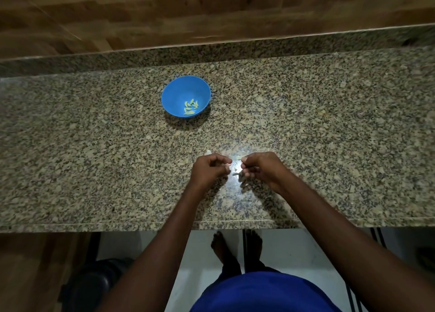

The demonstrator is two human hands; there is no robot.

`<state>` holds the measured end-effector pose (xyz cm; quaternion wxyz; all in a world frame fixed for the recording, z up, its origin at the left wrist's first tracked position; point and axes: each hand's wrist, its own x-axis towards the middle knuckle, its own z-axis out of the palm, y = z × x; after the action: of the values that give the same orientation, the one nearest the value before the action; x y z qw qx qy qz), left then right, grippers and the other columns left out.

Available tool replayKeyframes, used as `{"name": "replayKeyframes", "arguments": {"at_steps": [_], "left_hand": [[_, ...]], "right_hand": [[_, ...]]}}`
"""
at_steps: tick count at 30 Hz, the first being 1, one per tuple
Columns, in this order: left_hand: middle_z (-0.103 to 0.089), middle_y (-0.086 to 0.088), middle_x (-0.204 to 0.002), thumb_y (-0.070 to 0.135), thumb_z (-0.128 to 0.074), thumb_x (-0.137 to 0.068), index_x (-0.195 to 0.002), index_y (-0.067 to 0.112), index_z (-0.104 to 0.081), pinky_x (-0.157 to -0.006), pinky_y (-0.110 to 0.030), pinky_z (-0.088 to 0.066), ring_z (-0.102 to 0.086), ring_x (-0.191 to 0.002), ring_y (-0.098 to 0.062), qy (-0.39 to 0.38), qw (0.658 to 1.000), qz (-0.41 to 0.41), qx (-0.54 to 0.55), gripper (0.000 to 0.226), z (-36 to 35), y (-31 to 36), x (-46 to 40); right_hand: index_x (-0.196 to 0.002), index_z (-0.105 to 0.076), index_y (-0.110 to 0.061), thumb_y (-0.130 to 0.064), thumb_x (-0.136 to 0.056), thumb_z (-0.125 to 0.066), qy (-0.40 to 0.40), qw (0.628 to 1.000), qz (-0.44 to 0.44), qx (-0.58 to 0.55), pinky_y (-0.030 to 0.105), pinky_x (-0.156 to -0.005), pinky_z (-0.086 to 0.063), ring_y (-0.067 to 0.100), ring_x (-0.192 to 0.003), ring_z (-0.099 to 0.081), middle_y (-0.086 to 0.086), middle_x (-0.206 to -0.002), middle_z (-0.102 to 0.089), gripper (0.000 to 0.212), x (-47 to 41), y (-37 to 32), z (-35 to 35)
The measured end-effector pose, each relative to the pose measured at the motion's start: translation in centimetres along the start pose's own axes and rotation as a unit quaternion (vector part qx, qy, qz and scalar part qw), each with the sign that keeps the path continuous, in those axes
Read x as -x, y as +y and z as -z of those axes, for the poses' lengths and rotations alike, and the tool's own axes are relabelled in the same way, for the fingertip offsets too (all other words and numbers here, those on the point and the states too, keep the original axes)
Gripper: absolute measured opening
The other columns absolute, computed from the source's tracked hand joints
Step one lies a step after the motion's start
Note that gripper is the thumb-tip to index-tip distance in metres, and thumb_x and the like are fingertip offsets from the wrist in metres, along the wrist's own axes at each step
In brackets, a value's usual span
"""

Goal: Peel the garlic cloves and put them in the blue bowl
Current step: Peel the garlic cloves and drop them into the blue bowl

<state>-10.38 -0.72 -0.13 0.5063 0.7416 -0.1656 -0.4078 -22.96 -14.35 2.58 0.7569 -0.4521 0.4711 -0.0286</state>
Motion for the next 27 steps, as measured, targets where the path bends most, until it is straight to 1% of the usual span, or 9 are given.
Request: {"name": "replayKeyframes", "arguments": {"at_steps": [4,8,11,14,17,21,24,25,27], "left_hand": [[-0.077,-0.005,-0.081,0.003,-0.075,-0.084,-0.09,0.022,-0.08,-0.074,-0.044,-0.064,-0.074,-0.073,-0.024,0.027,0.996,-0.013,-0.082,0.02,-0.1,-0.6,-0.5],[-0.076,-0.019,-0.083,0.007,-0.07,-0.093,-0.1,0.007,-0.076,-0.073,-0.042,-0.063,-0.072,-0.072,-0.027,0.012,0.999,0.01,0.031,0.009,-0.5,0.1,-0.1],[-0.076,-0.017,-0.082,0.004,-0.072,-0.09,-0.097,0.001,-0.074,-0.073,-0.033,-0.062,-0.072,-0.073,-0.024,0.002,0.995,0.04,0.086,0.008,-0.9,0.4,0.1],[-0.076,-0.015,-0.084,0.001,-0.07,-0.09,-0.096,0.003,-0.074,-0.076,-0.034,-0.06,-0.07,-0.076,-0.022,-0.012,0.995,0.028,0.099,0.007,-0.7,0.2,0.1],[-0.075,-0.016,-0.086,-0.002,-0.067,-0.091,-0.095,0.004,-0.074,-0.075,-0.032,-0.059,-0.068,-0.079,-0.024,-0.018,0.996,-0.002,0.092,0.009,-0.6,0.2,0.1],[-0.073,-0.024,-0.085,-0.001,-0.068,-0.091,-0.095,0.001,-0.074,-0.067,-0.029,-0.057,-0.065,-0.074,-0.025,-0.012,0.996,0.002,0.083,0.007,-0.6,0.2,0.1],[-0.072,-0.019,-0.077,0.005,-0.071,-0.09,-0.092,0.001,-0.074,-0.061,-0.026,-0.057,-0.066,-0.066,-0.02,-0.005,0.994,0.067,0.091,0.005,-0.7,0.1,0.2],[-0.072,-0.017,-0.076,0.005,-0.072,-0.09,-0.089,0.0,-0.074,-0.059,-0.024,-0.056,-0.066,-0.062,-0.018,-0.005,0.99,0.089,0.106,0.005,-0.8,0.2,0.2],[-0.071,-0.016,-0.074,0.005,-0.072,-0.09,-0.086,-0.001,-0.072,-0.054,-0.022,-0.054,-0.065,-0.057,-0.015,-0.003,0.984,0.118,0.134,0.007,-0.9,0.5,0.1]], "right_hand": [[-0.094,-0.064,0.012,0.005,-0.092,-0.062,0.023,0.998,0.025,0.044,0.026,-0.048,-0.054,0.022,-0.055,-0.06,0.019,-0.074,-0.066,0.007,-0.2,0.6,-0.7],[-0.095,-0.064,0.015,0.002,-0.094,-0.063,0.034,0.992,0.07,0.099,0.026,-0.048,-0.054,0.021,-0.053,-0.061,0.02,-0.071,-0.065,0.012,-0.2,0.7,-1.1],[-0.097,-0.064,0.014,0.003,-0.095,-0.061,0.018,0.992,0.073,0.096,0.026,-0.05,-0.055,0.021,-0.055,-0.061,0.021,-0.072,-0.065,0.011,-0.1,0.5,-1.3],[-0.094,-0.064,0.011,0.007,-0.095,-0.055,-0.038,0.999,-0.002,-0.002,0.023,-0.053,-0.055,0.019,-0.059,-0.061,0.016,-0.073,-0.065,0.01,0.0,0.0,-1.1],[-0.091,-0.062,0.009,0.007,-0.097,-0.045,-0.105,0.977,-0.115,-0.147,0.015,-0.048,-0.052,0.012,-0.053,-0.058,0.011,-0.069,-0.062,0.018,0.0,-0.3,-0.8],[-0.088,-0.06,0.008,0.006,-0.097,-0.043,-0.117,0.966,-0.145,-0.178,0.016,-0.046,-0.051,0.013,-0.051,-0.057,0.012,-0.068,-0.06,0.019,0.2,-0.1,-0.9],[-0.085,-0.062,0.01,0.004,-0.095,-0.052,-0.019,0.999,-0.007,0.046,0.027,-0.051,-0.053,0.024,-0.057,-0.059,0.018,-0.07,-0.062,0.015,-0.1,0.6,-1.4],[-0.084,-0.064,0.008,0.0,-0.094,-0.056,0.022,0.982,0.073,0.174,0.03,-0.055,-0.053,0.026,-0.059,-0.062,0.017,-0.07,-0.065,0.015,-0.3,1.0,-1.4],[-0.082,-0.065,-0.004,-0.01,-0.091,-0.061,0.09,0.896,0.211,0.38,0.026,-0.056,-0.047,0.02,-0.062,-0.062,0.008,-0.07,-0.067,0.012,-0.4,1.6,-1.6]]}}
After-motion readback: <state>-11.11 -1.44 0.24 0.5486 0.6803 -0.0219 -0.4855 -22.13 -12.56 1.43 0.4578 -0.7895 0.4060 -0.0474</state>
